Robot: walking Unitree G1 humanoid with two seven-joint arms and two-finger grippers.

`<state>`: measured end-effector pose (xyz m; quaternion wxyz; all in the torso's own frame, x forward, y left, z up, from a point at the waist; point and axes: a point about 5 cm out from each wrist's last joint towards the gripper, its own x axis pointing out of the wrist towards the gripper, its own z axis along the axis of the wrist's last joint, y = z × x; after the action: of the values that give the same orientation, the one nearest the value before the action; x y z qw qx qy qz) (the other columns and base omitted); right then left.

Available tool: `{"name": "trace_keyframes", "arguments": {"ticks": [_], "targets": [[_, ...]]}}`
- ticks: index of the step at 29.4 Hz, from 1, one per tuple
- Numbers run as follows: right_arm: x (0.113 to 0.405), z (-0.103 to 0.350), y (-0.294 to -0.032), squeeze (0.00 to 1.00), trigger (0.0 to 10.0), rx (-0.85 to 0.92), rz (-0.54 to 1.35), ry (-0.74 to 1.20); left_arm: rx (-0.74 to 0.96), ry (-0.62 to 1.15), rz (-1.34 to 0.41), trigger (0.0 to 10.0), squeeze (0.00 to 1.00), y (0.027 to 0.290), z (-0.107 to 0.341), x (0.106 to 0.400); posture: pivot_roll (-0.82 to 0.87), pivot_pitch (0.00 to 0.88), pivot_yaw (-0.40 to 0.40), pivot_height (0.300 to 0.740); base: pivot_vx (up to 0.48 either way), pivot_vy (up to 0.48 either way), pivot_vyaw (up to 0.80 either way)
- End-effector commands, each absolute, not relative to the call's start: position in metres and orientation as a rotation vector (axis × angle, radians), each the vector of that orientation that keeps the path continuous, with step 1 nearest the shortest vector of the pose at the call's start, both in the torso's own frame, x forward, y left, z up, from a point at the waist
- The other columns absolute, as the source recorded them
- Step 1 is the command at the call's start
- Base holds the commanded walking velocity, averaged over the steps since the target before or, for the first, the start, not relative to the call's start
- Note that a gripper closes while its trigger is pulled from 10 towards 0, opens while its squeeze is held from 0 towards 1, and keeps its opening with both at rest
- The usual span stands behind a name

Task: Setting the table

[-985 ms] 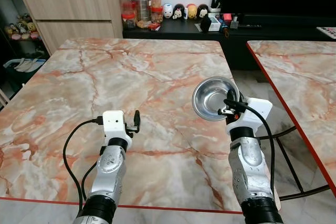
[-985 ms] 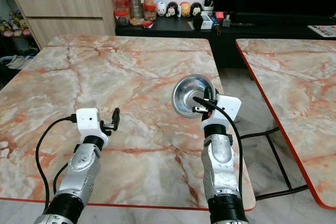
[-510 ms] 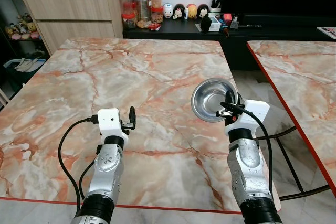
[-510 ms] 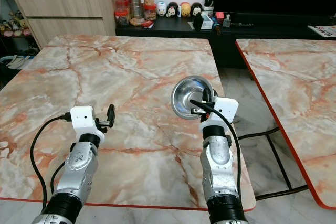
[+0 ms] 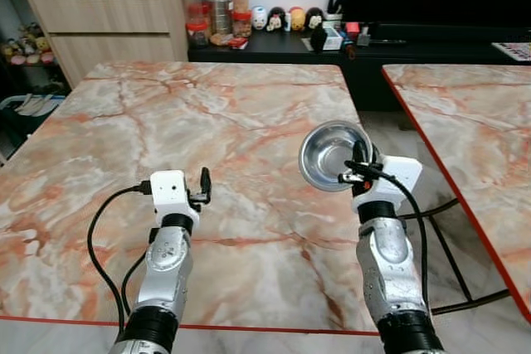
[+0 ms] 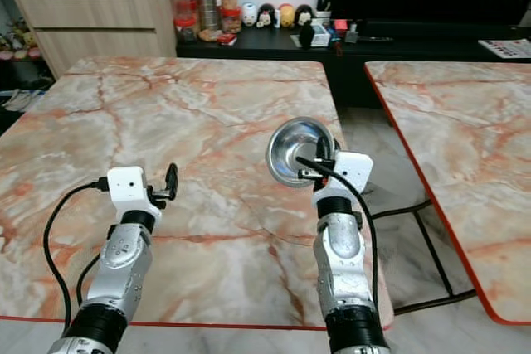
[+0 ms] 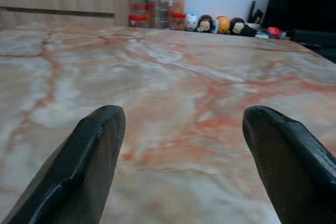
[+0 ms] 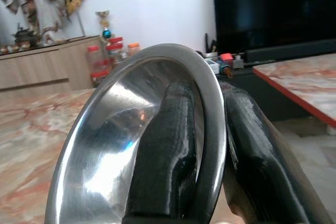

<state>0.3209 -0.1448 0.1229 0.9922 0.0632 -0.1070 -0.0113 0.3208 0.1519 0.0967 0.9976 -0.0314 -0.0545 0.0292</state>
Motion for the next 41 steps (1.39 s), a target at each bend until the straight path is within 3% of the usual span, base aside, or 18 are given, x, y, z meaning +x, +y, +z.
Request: {"name": "trace_keyframes", "arguments": {"ticks": [1,41], "targets": [[0.3232,0.1264,-0.1442,0.0,10.0,0.126,-0.024,-0.231,-0.053,-0.137,0.059,10.0,0.0,0.1504,0.1029,0.3235,-0.05,0.0,0.003,0.74,0.0,-0.48,0.0],[0.3223,0.1252,-0.1434,0.0,10.0,0.079,-0.008,-0.22,-0.06,-0.135,0.042,10.0,0.0,0.1483,0.1049,0.3255,-0.06,0.0,0.011,0.74,0.0,-0.438,0.05]]}}
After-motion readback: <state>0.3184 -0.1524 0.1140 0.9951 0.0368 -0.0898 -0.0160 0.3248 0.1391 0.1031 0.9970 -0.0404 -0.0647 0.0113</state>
